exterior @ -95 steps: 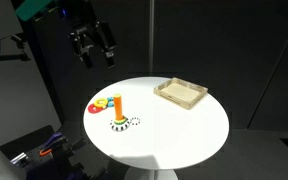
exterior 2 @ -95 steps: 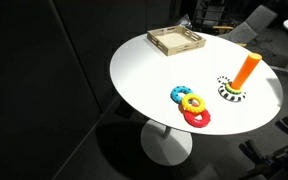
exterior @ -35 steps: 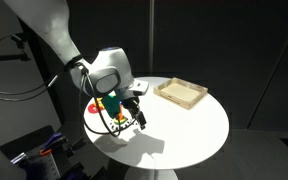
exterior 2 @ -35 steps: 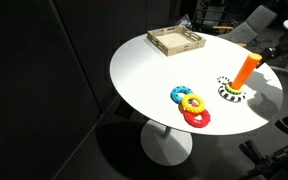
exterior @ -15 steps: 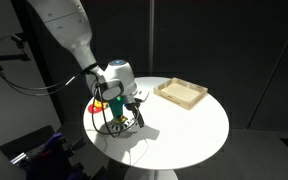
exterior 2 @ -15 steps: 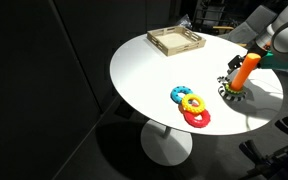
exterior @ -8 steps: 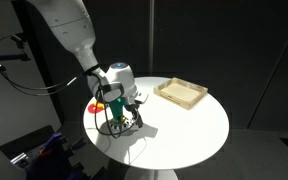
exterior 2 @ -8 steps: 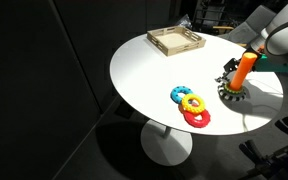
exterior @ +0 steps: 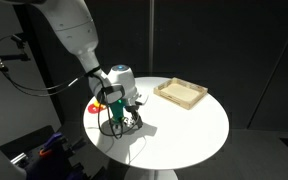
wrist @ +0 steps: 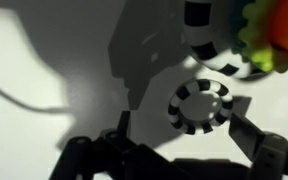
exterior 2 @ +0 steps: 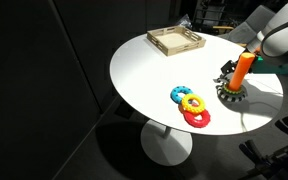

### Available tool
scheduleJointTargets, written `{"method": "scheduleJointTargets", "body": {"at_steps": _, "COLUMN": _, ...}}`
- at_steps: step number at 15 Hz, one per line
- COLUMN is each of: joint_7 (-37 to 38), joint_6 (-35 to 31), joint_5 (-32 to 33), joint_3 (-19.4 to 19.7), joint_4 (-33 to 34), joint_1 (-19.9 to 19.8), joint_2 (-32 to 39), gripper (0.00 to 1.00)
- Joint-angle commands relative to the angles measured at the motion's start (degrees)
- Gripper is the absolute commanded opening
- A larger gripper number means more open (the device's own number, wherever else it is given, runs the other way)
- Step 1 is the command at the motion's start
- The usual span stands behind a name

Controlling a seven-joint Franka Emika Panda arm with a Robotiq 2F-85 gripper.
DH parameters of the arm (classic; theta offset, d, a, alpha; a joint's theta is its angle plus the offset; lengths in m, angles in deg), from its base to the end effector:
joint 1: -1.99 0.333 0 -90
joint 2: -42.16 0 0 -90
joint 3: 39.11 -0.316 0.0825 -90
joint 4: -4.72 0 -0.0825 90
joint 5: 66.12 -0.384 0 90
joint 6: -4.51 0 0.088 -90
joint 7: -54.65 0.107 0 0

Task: Pick up the white and black striped ring and place it on the ring stacking stand

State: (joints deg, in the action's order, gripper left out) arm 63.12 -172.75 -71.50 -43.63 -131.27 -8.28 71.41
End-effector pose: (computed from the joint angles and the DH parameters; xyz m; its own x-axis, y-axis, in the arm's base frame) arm 0.5091 -0.0565 0.1322 0.9166 -0.3500 0.1933 -0.3383 -0.9366 -0.0918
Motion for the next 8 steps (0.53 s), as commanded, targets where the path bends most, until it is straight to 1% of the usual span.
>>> {"method": "scheduleJointTargets", "body": {"at_steps": 1, "joint_7": -2.4, "joint_6": -0.4, "joint_5": -1.4, "joint_3": -1.3, "joint_4": 1.6, "joint_1": -0.8, "joint_2": 1.2, "gripper": 1.0}}
{"method": "scheduleJointTargets", "body": {"at_steps": 8, "joint_7": -3.2, "joint_6": 0.1, "joint_5": -0.6, "joint_3": -0.3, "joint_4": 2.1, "joint_1": 0.9, "joint_2": 1.7, "gripper": 1.0}}
